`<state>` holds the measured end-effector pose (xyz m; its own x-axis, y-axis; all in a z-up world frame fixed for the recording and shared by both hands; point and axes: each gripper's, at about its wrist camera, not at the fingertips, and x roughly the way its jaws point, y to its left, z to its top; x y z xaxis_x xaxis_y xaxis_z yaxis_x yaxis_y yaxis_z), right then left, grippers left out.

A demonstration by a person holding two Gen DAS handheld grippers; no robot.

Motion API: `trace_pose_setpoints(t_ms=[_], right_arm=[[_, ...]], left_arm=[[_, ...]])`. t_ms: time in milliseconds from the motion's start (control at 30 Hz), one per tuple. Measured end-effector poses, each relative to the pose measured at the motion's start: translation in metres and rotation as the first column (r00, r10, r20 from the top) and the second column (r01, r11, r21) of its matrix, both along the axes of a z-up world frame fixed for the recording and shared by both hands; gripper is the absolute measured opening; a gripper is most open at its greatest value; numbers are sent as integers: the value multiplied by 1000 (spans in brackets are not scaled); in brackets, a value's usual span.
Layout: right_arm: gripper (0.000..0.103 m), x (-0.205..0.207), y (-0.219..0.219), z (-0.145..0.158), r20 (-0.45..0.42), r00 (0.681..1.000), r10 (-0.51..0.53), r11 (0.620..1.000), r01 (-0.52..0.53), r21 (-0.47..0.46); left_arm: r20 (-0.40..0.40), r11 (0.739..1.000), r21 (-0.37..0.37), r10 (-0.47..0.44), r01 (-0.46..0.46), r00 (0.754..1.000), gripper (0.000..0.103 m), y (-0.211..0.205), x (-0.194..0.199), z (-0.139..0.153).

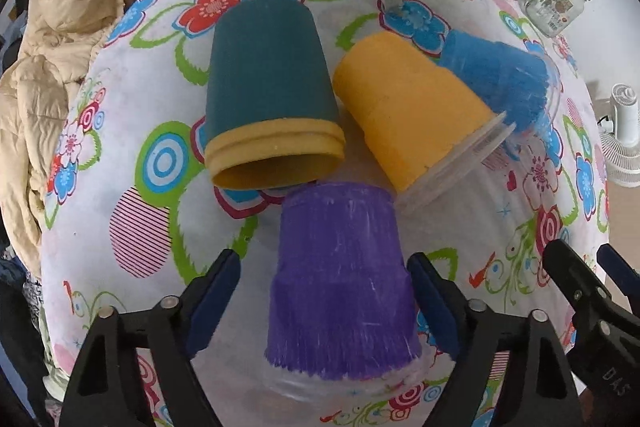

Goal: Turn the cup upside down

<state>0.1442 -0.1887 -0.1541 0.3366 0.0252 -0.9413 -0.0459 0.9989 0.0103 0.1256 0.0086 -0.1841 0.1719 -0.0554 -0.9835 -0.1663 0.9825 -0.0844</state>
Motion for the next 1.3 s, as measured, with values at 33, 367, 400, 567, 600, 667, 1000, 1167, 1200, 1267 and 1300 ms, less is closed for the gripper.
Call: trace_pose_setpoints(t_ms=[33, 367, 400, 567, 600, 667, 1000, 1167, 1200, 1267, 1300], right_arm=[[103, 0, -1, -1, -2, 1000, -3, 1000, 3, -1], [103, 2, -3, -7, -9, 1000, -5, 1000, 5, 1], [103, 1, -4, -7, -10, 1000, -4, 1000, 4, 2], [103, -7, -10, -3, -5, 1000, 0, 1000, 0, 2], [103, -8, -11, -2, -3, 1000, 0, 1000, 0, 3], [103, -12, -15, 0, -1, 1000, 0, 1000, 0, 4], [103, -36, -38, 1, -7, 1000, 7, 1000, -7, -2], [103, -45, -51, 0, -9, 1000, 5, 1000, -5, -3], [103, -46, -54, 0, -10, 1000, 6, 1000, -6, -3], [103, -49, -58, -1, -11, 1000, 5, 1000, -5, -8], [103, -50, -61, -1, -12, 1000, 4, 1000, -4, -8]], left_arm=[[-7, 1000, -3, -5, 5, 1000, 77, -1, 0, -2], [-15, 1000, -15, -15, 14, 1000, 64, -11, -7, -1], [-14, 1000, -14, -15, 15, 1000, 64, -12, -11, 1], [-3, 999, -6, -38, 38, 999, 64, -28, -17, 6], [0, 999, -6, -40, 40, 999, 64, -31, -19, 5], [6, 999, -12, -49, 49, 999, 64, -37, -24, 7], [15, 997, -5, -70, 71, 997, 64, -80, -43, 4], [8, 997, -8, -81, 81, 997, 64, -99, -48, -3], [7, 997, -9, -82, 82, 997, 64, -100, -50, -4], [3, 997, -10, -82, 82, 997, 64, -104, -50, -6], [1, 997, -11, -81, 81, 997, 64, -106, -52, -7]])
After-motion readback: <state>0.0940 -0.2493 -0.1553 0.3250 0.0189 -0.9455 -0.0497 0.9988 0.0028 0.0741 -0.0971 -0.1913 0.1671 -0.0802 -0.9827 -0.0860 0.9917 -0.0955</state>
